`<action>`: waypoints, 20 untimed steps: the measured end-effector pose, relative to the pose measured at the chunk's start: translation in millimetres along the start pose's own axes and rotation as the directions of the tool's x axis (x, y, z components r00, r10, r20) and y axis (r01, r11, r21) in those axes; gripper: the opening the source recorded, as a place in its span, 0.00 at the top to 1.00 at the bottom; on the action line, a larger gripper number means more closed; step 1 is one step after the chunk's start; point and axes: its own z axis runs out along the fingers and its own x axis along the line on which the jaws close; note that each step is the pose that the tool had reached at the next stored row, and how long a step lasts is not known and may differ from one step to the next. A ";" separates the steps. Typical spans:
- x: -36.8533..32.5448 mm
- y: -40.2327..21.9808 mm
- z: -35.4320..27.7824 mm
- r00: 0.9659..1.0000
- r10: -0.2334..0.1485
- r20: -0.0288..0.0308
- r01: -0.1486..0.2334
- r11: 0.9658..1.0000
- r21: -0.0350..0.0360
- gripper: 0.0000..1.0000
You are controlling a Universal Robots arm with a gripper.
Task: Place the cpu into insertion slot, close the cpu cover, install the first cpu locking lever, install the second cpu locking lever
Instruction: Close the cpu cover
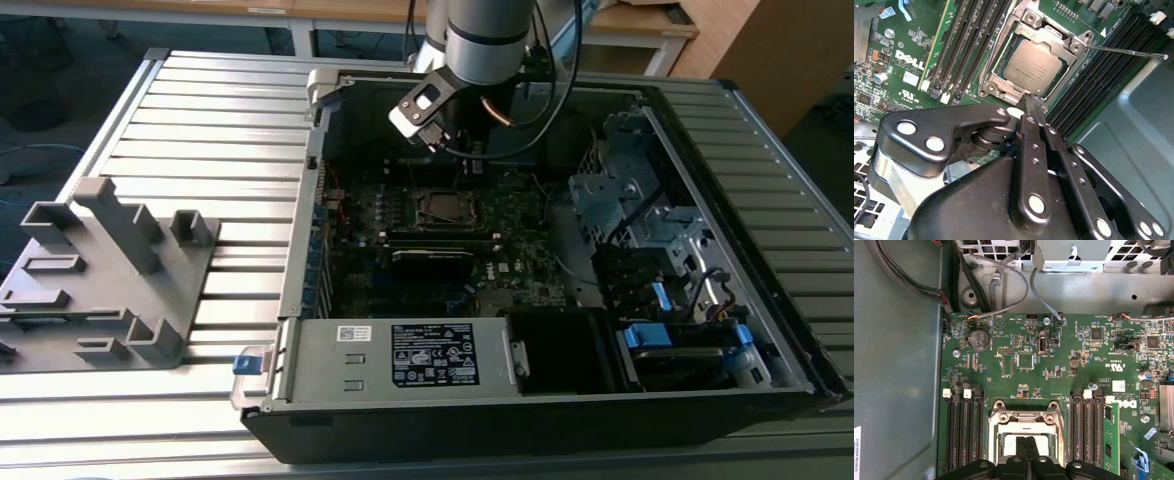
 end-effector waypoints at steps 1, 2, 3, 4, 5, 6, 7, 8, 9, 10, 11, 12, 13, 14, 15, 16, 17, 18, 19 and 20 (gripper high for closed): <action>0.0 -0.3 0.0 1.000 0.000 0.000 0.000 1.000 0.000 0.89; 0.0 -0.6 0.0 1.000 0.000 0.000 0.000 1.000 0.000 0.89; 0.0 -0.9 0.0 1.000 0.000 0.000 0.000 1.000 0.000 0.89; 0.0 -1.4 0.1 1.000 0.000 0.000 0.000 1.000 0.000 0.89; 0.0 -1.7 0.1 1.000 0.000 0.000 0.000 1.000 0.000 0.89; 0.0 -1.8 0.1 1.000 0.000 0.000 0.000 1.000 0.000 0.89; 0.0 -1.8 0.1 1.000 0.000 0.000 0.000 1.000 0.000 0.89; 0.0 -1.8 0.0 1.000 0.000 0.000 0.000 1.000 0.000 0.89; 0.0 -1.8 0.1 1.000 0.000 0.000 0.000 1.000 0.000 0.89; 0.0 -1.8 0.0 1.000 0.000 0.000 0.000 1.000 0.000 0.89; 0.0 -1.8 0.1 1.000 0.000 0.000 0.000 1.000 0.000 0.89; 0.0 -1.8 0.1 1.000 -0.004 0.000 0.004 1.000 0.000 0.89; 0.0 -1.9 0.1 1.000 -0.010 -0.001 0.010 1.000 0.000 0.89; 0.0 -1.9 0.2 1.000 -0.020 -0.001 0.020 1.000 0.001 0.89; 0.0 -1.9 0.3 0.999 -0.033 -0.002 0.033 0.999 0.001 0.89; 0.0 -1.9 0.3 0.999 -0.048 -0.002 0.048 0.999 0.002 0.89; 0.0 -1.9 0.4 0.998 -0.064 -0.003 0.064 0.998 0.002 0.89; 0.0 -1.9 0.5 0.997 -0.080 -0.004 0.080 0.997 0.003 0.89; 0.0 -1.9 0.6 0.995 -0.099 -0.005 0.099 0.995 0.003 0.89; 0.0 -1.9 0.8 0.993 -0.116 -0.006 0.116 0.993 0.004 0.89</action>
